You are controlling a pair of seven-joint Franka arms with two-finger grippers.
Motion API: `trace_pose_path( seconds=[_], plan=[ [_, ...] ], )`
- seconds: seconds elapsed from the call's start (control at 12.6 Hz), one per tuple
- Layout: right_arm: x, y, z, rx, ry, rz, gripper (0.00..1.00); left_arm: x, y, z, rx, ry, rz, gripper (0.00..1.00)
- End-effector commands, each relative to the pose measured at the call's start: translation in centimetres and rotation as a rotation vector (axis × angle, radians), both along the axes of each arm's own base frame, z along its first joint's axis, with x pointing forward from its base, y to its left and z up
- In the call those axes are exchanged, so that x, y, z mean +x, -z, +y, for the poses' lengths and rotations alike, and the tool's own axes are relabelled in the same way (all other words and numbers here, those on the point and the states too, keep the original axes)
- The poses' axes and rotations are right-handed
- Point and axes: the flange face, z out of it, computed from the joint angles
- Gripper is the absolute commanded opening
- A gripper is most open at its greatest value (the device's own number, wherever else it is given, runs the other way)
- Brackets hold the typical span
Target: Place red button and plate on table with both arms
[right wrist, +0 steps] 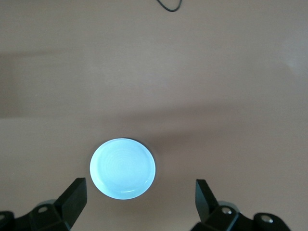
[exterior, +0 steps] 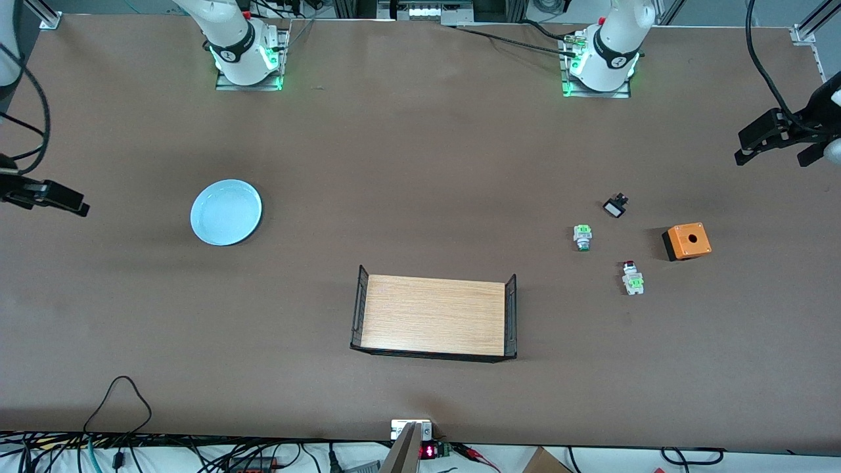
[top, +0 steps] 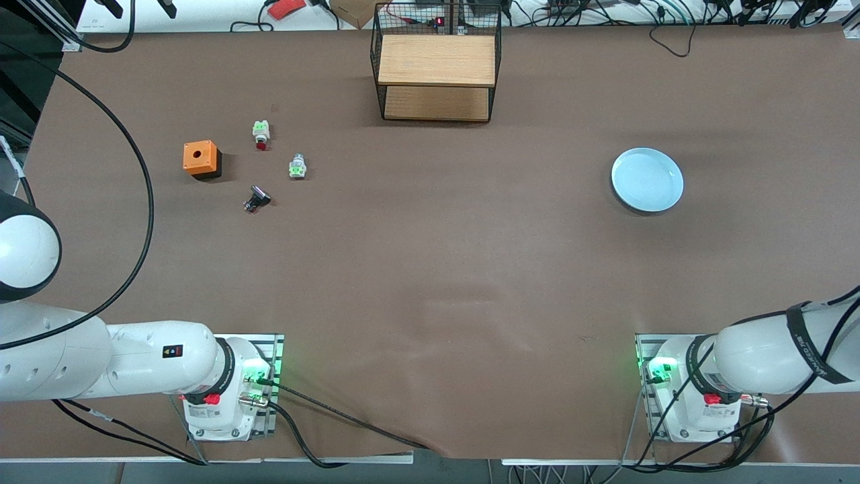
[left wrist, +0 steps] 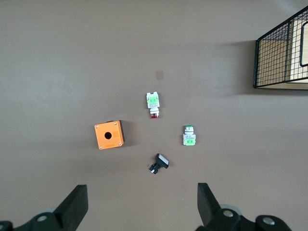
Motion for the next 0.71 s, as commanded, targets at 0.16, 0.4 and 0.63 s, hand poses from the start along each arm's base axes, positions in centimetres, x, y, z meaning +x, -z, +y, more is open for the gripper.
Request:
trace_pose_path(
  seconds=[0.16,0.4,0.63],
  plan=[
    [-3.2,-0.3,1.1,0.004,-0.030,-0.056,1.00,0.3,-0.7,0.2,-0.017,0.000,0.006,1.00],
    [-2.9,-1.1,1.2,0.012,-0.032,-0.052,1.00,0.3,-0.7,0.1,-0.017,0.002,0.006,1.00],
    [-3.4,-1.2,1.0,0.015,-0.031,0.001,1.00,0.3,-0.7,0.2,-0.016,0.000,0.006,1.00]
  ],
)
